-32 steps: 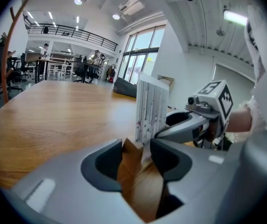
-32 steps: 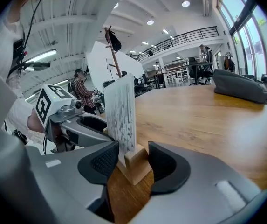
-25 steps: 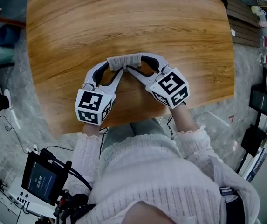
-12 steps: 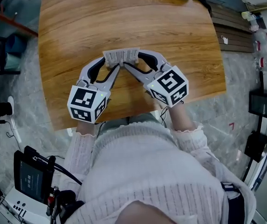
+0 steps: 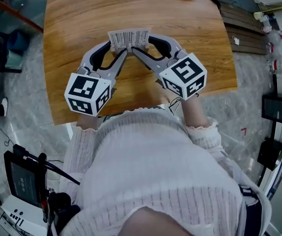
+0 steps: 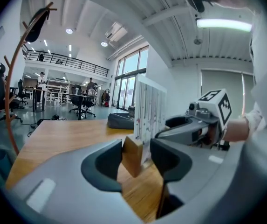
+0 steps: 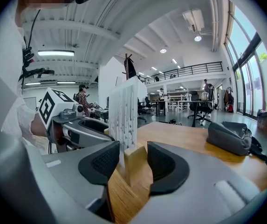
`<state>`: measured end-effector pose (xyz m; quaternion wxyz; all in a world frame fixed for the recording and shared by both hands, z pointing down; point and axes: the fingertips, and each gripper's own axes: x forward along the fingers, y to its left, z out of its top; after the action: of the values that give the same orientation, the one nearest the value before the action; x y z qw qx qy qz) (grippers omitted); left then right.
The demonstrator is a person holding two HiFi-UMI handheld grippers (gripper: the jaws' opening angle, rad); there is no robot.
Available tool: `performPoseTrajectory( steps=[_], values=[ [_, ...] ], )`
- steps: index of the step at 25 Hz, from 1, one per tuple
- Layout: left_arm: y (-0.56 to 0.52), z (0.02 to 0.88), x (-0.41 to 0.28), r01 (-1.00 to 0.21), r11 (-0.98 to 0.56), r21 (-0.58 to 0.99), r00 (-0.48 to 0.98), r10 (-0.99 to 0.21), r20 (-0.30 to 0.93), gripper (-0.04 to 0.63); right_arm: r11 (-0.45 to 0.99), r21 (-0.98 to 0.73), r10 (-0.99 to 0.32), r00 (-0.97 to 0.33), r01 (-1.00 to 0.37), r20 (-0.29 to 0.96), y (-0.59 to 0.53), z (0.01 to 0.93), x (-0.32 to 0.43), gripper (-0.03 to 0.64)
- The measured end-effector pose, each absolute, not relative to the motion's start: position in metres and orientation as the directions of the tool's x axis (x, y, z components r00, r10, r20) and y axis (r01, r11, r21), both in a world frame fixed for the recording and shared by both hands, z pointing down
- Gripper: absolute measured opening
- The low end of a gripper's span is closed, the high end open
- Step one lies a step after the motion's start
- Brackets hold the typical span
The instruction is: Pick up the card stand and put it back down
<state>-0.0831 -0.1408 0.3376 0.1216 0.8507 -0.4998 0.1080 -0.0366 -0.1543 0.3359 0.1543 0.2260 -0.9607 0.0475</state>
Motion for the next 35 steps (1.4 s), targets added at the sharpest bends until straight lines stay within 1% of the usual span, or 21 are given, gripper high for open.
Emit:
performPoseTrajectory(
  steps=[5, 11, 22, 29, 35],
  values=[
    [-0.140, 0.339, -0.082, -0.874, -0.472, 0.119, 0.484, -0.820, 0.306, 0.191, 0.892, -0.023, -0.423, -0.850, -0.452, 0.313, -0.153, 0.336, -0.035, 0.187],
    [-0.141, 0.341, -0.082, -0.871, -0.483, 0.083, 0.482, -0.814, 0.323, 0.189, 0.892, -0.025, -0.423, -0.852, -0.452, 0.310, -0.153, 0.339, -0.034, 0.186],
    [-0.140, 0.340, -0.082, -0.865, -0.493, 0.091, 0.495, -0.812, 0.308, 0.189, 0.900, -0.019, -0.408, -0.856, -0.436, 0.317, -0.153, 0.339, -0.035, 0.183],
    [-0.166, 0.350, -0.086, -0.858, -0.505, 0.093, 0.508, -0.808, 0.299, 0.189, 0.892, -0.028, -0.421, -0.851, -0.452, 0.314, -0.177, 0.349, -0.039, 0.179],
    [-0.175, 0.370, -0.092, -0.852, -0.515, 0.094, 0.516, -0.796, 0.315, 0.189, 0.893, -0.028, -0.414, -0.842, -0.450, 0.345, -0.186, 0.369, -0.045, 0.179]
  ],
)
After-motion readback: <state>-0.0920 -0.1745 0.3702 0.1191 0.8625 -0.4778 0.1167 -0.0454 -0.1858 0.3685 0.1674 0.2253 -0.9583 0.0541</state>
